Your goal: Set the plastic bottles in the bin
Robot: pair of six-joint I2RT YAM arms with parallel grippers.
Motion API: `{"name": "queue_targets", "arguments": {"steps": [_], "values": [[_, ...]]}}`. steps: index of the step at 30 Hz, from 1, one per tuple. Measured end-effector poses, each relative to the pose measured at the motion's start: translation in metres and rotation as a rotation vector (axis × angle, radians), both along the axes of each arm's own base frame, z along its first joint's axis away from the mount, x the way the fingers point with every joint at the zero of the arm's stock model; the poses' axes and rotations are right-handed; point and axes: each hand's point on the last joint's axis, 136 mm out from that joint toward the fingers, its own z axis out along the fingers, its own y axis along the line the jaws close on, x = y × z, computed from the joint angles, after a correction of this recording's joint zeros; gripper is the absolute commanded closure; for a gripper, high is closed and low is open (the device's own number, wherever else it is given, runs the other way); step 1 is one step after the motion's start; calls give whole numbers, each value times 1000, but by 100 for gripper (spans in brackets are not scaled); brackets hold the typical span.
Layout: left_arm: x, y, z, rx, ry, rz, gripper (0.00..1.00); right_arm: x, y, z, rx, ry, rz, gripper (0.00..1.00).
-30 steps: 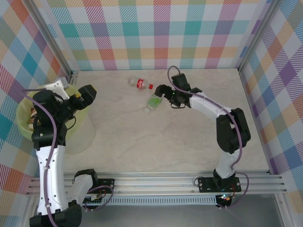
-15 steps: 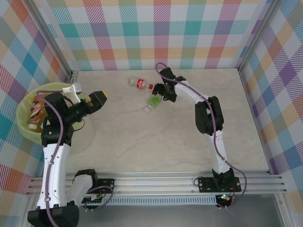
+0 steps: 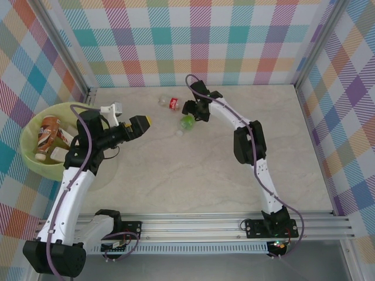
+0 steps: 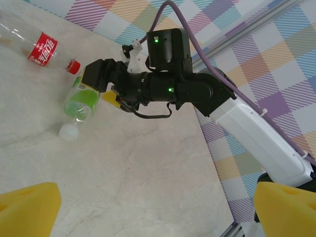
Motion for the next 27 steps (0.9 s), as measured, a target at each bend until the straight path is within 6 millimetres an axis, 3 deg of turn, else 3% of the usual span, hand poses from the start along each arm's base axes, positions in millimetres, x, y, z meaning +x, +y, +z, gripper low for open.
{"name": "queue_targets", "arguments": {"steps": [4,7,13,18,22,27], "values": [[1,-7,-6,13,13,-13,0,-6,0,-16,-22,36,20,22],[2,-12,-10,21,24,-19,0,-9,3,-30,-32,64,32,28],[3,-15,-13,36,29,-15,0,-7,9,-23,-20,30,51,45],[5,-23,-20,65,44,-12,0,-33,-5,-16,-22,10,54,50],[5,-44,-33,94,70,-56,0,-60,-19,16,30,-64,55,50],[4,-76,-48,164,49,-115,0,-81,-16,97,221,-222,69,48]]}}
